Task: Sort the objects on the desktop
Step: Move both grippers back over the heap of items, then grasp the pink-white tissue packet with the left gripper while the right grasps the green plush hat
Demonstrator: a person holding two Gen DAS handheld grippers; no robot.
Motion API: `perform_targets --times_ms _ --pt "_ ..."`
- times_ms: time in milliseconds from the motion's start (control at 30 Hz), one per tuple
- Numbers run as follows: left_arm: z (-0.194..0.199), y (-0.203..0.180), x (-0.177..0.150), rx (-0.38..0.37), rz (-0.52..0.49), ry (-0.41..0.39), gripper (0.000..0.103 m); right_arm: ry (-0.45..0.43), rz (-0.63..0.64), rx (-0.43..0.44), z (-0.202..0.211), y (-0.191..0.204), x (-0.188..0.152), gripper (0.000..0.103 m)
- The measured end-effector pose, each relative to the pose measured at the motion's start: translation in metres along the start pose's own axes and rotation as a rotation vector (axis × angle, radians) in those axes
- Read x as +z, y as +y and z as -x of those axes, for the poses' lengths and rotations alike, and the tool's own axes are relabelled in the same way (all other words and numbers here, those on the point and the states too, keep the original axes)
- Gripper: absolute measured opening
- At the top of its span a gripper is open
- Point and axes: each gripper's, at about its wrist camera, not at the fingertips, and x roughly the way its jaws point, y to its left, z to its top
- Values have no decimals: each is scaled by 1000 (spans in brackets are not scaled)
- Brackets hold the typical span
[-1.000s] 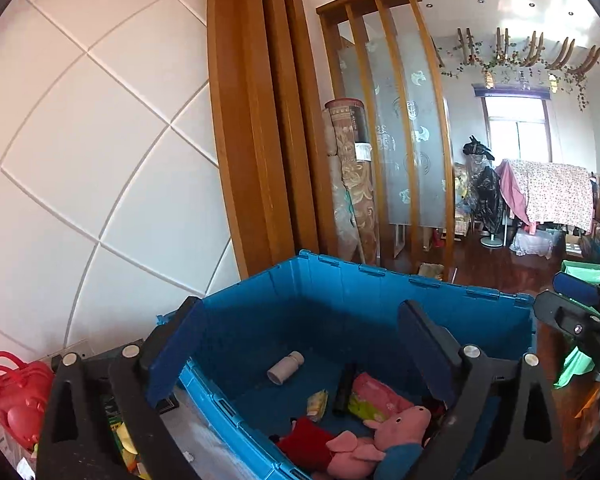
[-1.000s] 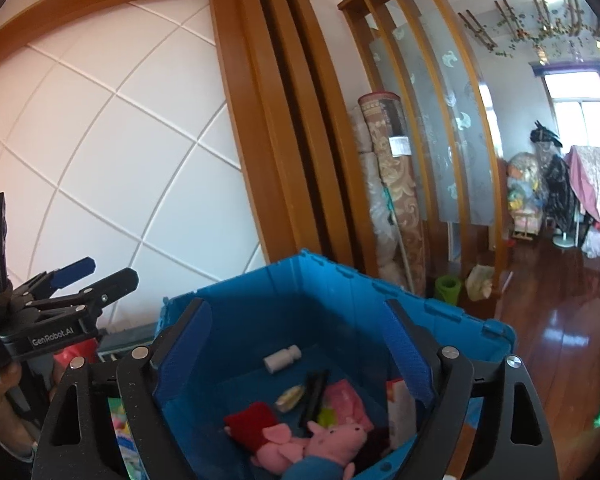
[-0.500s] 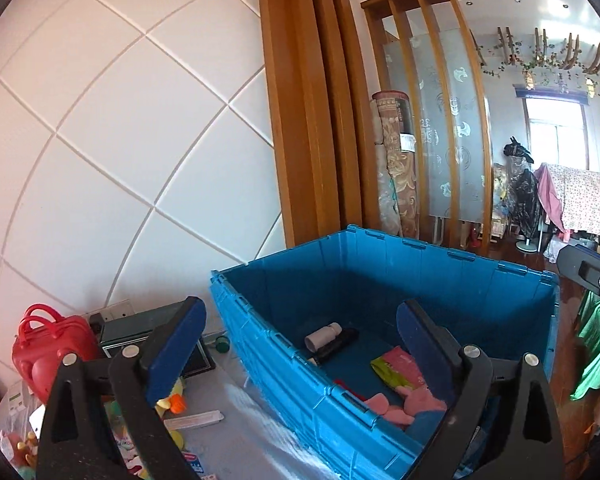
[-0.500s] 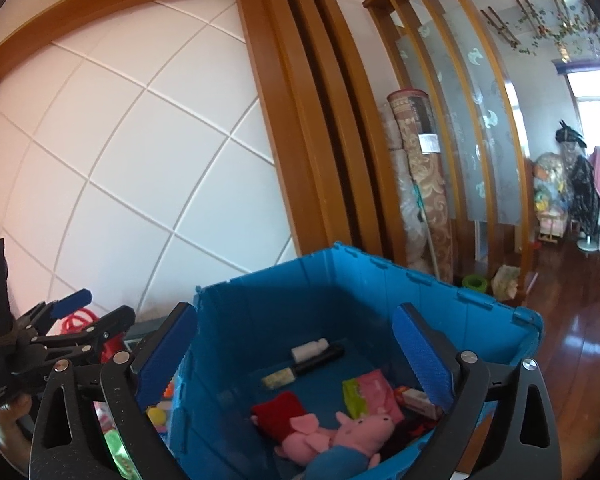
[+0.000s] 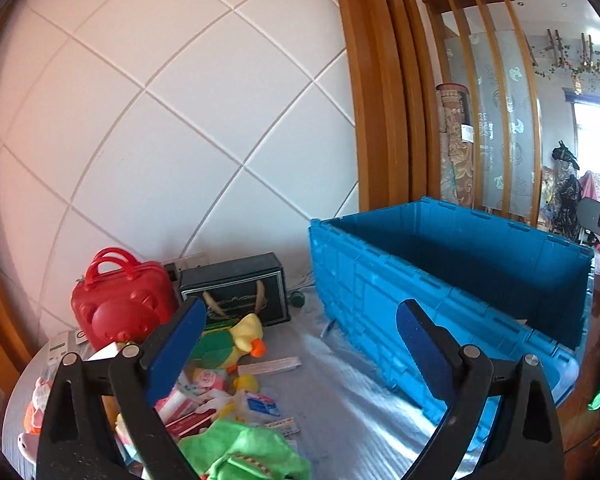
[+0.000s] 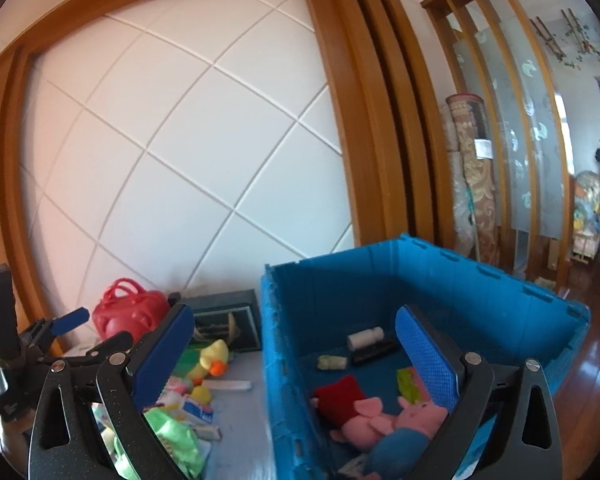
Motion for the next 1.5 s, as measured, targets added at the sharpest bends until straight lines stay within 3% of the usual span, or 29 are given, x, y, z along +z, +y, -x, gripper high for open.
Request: perform_targets --times_ms 267,467,567,667,1033,1167,1300,1433,1500 --pt "16 115 -64 160 8 127 98 82 26 116 -26 94 -27 103" --pt "6 183 -129 152 48 282 98 108 64 169 -39 163 -44 103" --pt "-6 198 -153 160 52 341 98 119 69 186 -50 185 -54 103" --pt "-24 209 -167 119 108 390 98 169 78 201 -65 198 -68 103" --pt "-90 236 -188 127 347 484 97 230 119 293 -127 201 -76 103" --pt "-110 236 -202 128 394 526 97 352 190 341 -160 203 -104 103" --pt "-132 246 -220 140 478 595 97 547 264 391 -186 203 -168 103" --pt "-147 252 -243 79 530 655 65 734 303 390 -210 203 -237 103" --pt "-149 250 -249 64 526 664 58 789 299 378 -221 201 -262 103"
